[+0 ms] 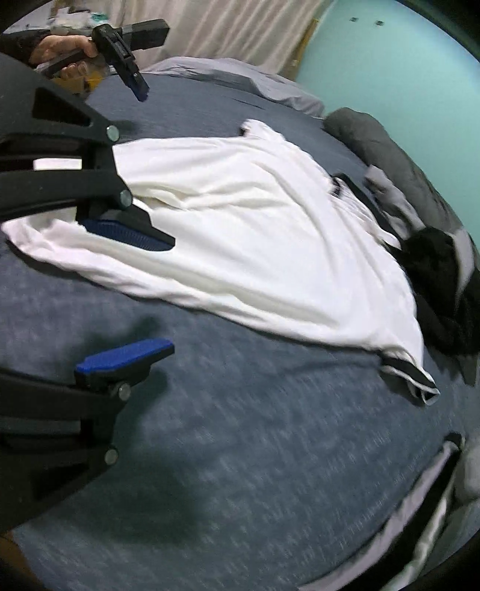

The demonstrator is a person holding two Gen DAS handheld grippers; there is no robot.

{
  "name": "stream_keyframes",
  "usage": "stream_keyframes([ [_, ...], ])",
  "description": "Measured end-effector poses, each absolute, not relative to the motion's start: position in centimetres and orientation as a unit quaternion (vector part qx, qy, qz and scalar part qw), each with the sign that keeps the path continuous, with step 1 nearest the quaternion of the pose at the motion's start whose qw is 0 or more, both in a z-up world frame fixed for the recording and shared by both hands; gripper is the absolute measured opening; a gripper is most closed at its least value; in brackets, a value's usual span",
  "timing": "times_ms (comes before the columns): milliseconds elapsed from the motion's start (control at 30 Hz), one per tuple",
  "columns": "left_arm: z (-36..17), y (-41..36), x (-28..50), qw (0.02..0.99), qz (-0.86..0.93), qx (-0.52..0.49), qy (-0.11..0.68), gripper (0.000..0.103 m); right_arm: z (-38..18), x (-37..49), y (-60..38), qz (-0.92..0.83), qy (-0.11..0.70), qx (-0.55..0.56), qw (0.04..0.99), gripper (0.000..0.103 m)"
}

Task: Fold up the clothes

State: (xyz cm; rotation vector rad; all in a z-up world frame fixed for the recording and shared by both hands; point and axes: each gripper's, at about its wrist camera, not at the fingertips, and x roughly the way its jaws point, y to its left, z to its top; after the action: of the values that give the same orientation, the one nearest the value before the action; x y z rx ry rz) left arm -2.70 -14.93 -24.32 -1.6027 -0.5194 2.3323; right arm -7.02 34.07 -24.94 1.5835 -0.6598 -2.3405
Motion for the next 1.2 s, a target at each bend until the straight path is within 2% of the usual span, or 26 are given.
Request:
stream_keyframes([
  [367,-27.4,-9.7,0.3,0.161,0.779,-0.587,-0.151,0.053,-26.4,-4.2,29.6,-0.779,-0.179,0.581,0.15,0.05],
  [933,-30.9,-6.5,1.6,0.184,0.748,-0.622,-0.143,0.052,-28.9,-2.1,28.1,-0.747,-0.169,0.622,0.164,0.05],
  [1000,-31.0,-6.4,1.6,0.189,0.748,-0.62,-0.142,0.051,-28.9,-1.9,27.9,-0.743,-0.169,0.625,0.171,0.047],
  [1033,-31.0,-6.3,1.7,0.192,0.748,-0.62,-0.141,0.049,-28.9,-1.8,27.8,-0.741,-0.169,0.626,0.174,0.042],
  [1100,-30.9,-6.1,1.8,0.198,0.747,-0.619,-0.14,0.038,-28.8,-1.6,27.6,-0.738,-0.169,0.628,0.181,0.037],
  [1167,-31.0,-5.9,1.9,0.203,0.746,-0.62,-0.133,0.029,-29.0,-1.4,27.2,-0.736,-0.158,0.632,0.185,0.017],
  [1200,-31.0,-5.8,1.9,0.205,0.747,-0.62,-0.129,0.025,-29.1,-1.4,27.0,-0.736,-0.155,0.632,0.186,0.015],
])
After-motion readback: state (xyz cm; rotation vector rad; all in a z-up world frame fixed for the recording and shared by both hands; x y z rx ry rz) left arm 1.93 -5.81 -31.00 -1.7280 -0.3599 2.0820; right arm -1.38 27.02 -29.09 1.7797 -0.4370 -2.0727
